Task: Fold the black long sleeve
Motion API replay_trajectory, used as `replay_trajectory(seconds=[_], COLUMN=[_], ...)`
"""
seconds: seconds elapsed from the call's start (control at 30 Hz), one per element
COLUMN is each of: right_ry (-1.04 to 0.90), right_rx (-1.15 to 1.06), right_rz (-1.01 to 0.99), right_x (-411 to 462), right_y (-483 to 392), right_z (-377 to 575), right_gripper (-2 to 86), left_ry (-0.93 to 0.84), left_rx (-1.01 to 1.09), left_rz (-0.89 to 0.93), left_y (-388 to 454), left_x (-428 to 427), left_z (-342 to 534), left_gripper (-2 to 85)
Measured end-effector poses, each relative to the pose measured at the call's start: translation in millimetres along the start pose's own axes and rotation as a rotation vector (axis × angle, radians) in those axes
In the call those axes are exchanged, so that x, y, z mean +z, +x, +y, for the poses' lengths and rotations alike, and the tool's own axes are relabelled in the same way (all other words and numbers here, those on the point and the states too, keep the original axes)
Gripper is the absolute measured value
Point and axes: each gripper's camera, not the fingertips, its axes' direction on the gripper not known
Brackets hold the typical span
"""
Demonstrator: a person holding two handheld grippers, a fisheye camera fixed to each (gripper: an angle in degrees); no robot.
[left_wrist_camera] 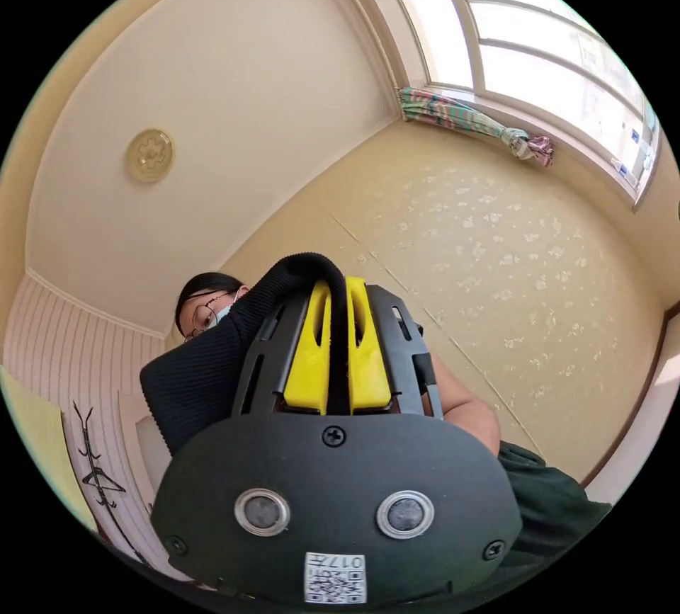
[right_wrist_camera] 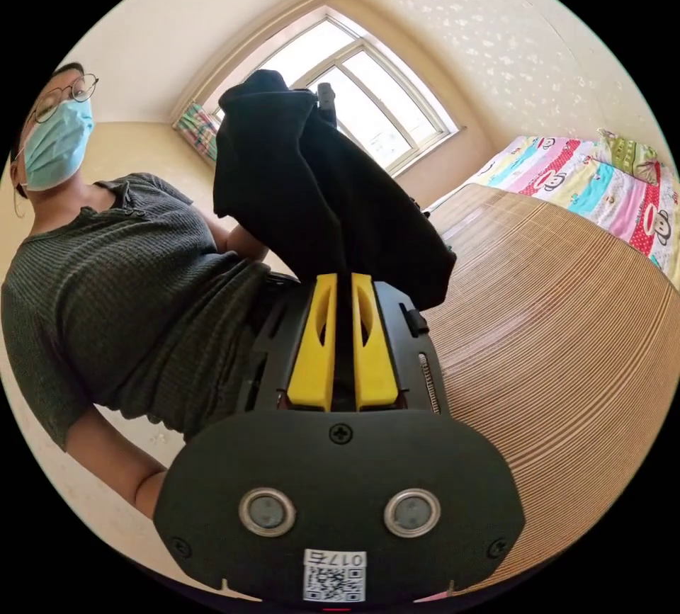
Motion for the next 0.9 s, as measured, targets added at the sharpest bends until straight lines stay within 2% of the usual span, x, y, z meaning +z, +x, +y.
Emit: replay_trajectory(seconds=[0.13, 0.2, 0.27, 0.37, 0.43, 0.5, 0.67, 0.7, 0.87, 0.9], right_ry=[0.025, -0.039, -0.063, -0.07, -0.044, 0.105, 0.407, 0.476, 0.673, 0.68], right_rx=[-0.069, -0.038, -0.013, -0.063, -0.025, 0.057, 0.082, 0.065, 0.022, -0.004], right_rz=[-0.084, -0.057, -0.017, -0.146, -0.047, 0.144, 0.6, 0.672, 0.776, 0.785], right_x=[-10, 1, 12, 18, 4, -47, -140, -156, -199, -202], right_y=[5, 15, 23, 28, 30, 26, -44, -64, -128, -142], right_z=[-12, -25, -30, -36, -38, -39, -54, -55, -50, -51], right_gripper=[6.6, 10.2, 10.3, 4.0, 3.0, 2.2, 1.4, 1.4, 1.2, 1.1], left_ry=[0.011, 0.014, 0.022, 0.01, -0.014, -0.058, -0.321, -0.356, -0.833, -0.881], left_rx=[0.051, 0.072, 0.075, 0.038, 0.002, -0.09, -0.574, -0.612, -0.92, -0.937], left_rz=[0.01, 0.021, 0.033, -0.01, -0.048, -0.093, -0.494, -0.547, -1.022, -1.057], left_y=[11, 11, 6, 0, 0, -4, -9, -7, 7, 6], left_x=[9, 12, 16, 20, 23, 26, 21, 21, 35, 39], left_z=[4, 7, 15, 22, 18, 13, 13, 12, 7, 8], left_gripper=[2.7, 2.7, 2.7, 2.5, 2.5, 2.6, 3.1, 3.1, 2.2, 2.0])
